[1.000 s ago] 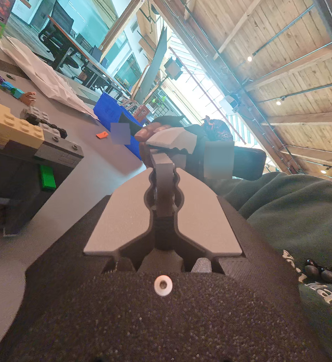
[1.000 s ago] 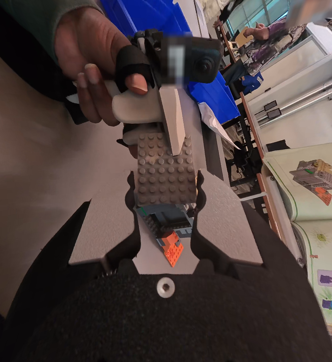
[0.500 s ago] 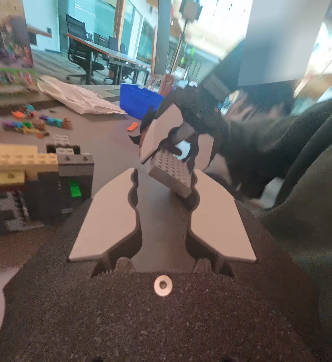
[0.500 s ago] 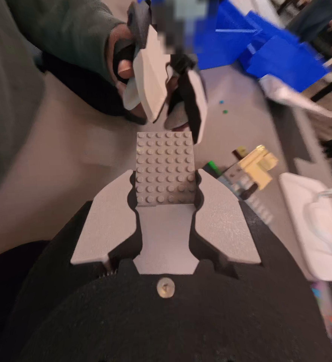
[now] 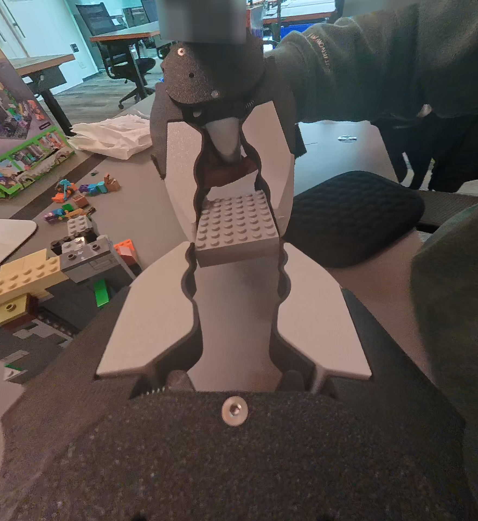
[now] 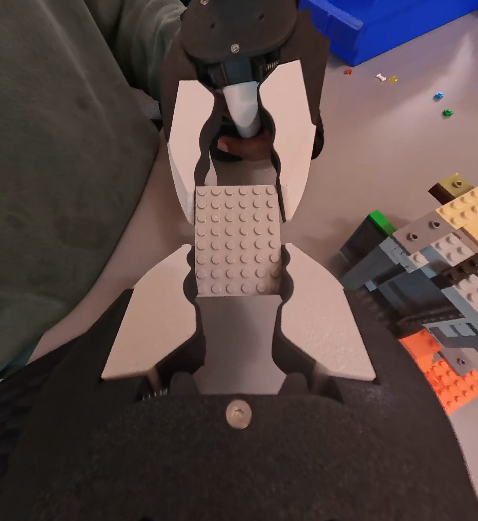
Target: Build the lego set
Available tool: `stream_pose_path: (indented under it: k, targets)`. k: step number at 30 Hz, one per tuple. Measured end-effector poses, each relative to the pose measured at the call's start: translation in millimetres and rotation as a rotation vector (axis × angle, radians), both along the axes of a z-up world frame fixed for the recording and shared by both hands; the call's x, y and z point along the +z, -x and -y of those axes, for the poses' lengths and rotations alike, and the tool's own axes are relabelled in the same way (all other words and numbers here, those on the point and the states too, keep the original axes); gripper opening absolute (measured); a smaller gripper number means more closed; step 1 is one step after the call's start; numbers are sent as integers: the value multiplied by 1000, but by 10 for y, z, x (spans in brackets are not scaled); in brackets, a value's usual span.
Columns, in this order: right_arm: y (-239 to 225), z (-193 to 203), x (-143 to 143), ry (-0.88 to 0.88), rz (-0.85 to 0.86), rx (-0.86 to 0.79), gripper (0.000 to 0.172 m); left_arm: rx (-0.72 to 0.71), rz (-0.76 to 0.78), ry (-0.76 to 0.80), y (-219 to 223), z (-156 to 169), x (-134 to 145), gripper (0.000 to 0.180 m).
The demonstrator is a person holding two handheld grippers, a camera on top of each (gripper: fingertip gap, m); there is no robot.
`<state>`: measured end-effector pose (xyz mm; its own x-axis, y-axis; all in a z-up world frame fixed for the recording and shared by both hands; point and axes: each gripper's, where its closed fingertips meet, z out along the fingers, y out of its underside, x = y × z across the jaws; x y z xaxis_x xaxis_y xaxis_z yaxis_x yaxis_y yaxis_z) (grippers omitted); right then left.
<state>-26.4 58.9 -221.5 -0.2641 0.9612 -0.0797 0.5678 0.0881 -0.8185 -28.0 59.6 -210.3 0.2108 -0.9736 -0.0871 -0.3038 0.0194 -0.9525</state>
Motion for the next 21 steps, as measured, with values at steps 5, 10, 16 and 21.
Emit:
stream_pose_path:
  k: [5,10,16,21]
  targets:
    - [4,-77,62,-56,23,-9,62,22,-7,-34,20,-52,23,55]
    - [-38,-146,147,-171,99,17,66,42,-18,-54,19,-93,11,55]
    - [35,-131,31,-261,184,54,60,43,-5,-80,18,-88,58,55]
    - [61,-154,50,-280,175,64,53,56,11,-84,36,-98,96,56]
